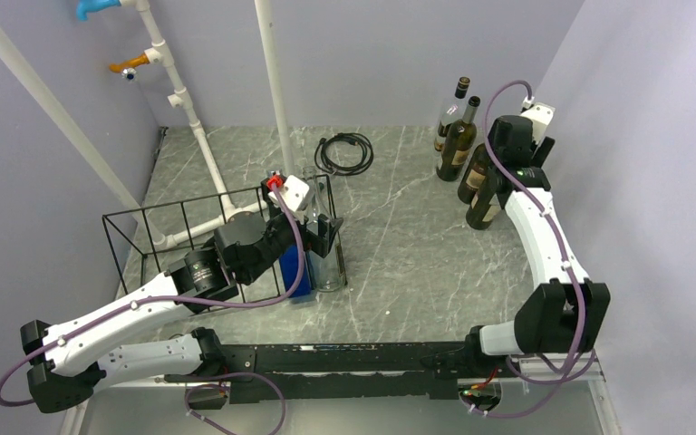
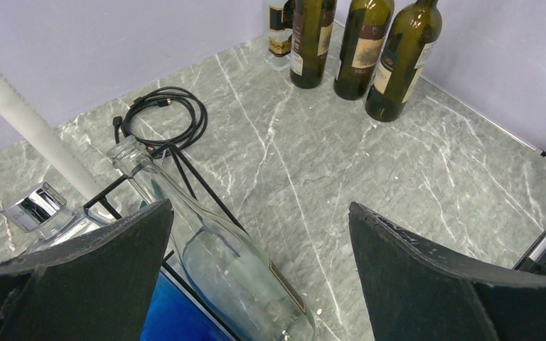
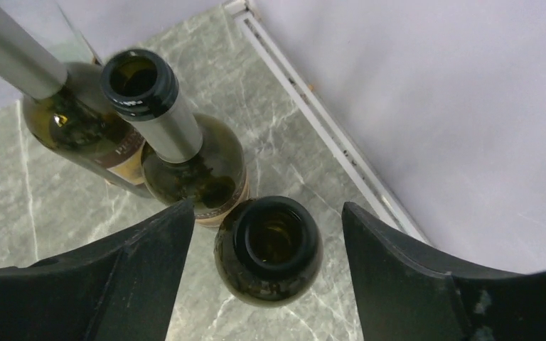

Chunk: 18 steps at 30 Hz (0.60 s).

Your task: Put the wine bottle on the wine rack

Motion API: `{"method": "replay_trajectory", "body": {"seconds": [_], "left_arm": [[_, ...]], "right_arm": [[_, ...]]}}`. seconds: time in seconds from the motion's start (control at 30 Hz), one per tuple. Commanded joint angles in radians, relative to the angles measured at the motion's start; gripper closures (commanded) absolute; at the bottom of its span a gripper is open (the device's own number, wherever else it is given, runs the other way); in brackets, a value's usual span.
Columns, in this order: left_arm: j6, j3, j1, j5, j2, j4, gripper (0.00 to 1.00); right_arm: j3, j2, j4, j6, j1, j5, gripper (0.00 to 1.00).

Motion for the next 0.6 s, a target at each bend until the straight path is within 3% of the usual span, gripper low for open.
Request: {"method": "replay_trajectory", "body": {"seconds": [0.0,0.33,0.57], "left_arm": [[-0.013,0.038,-0.007,-0.004,0.005,0.013,0.01],[-0.012,0.042,-0.008,-0.016,0.01,0.006,0.02],[-0.012,0.05,-0.012,-0.008,0.007,0.0,0.02]], "right_arm": [[-0.01,0.048,0.046,0.015,-0.024,-0.054,0.25],[-0.016,0.077,-0.061,0.005,-0.024,-0.134,0.73],[-0.105,-0.106,-0.093,-0.01,-0.024,-0.254,0.84]]}}
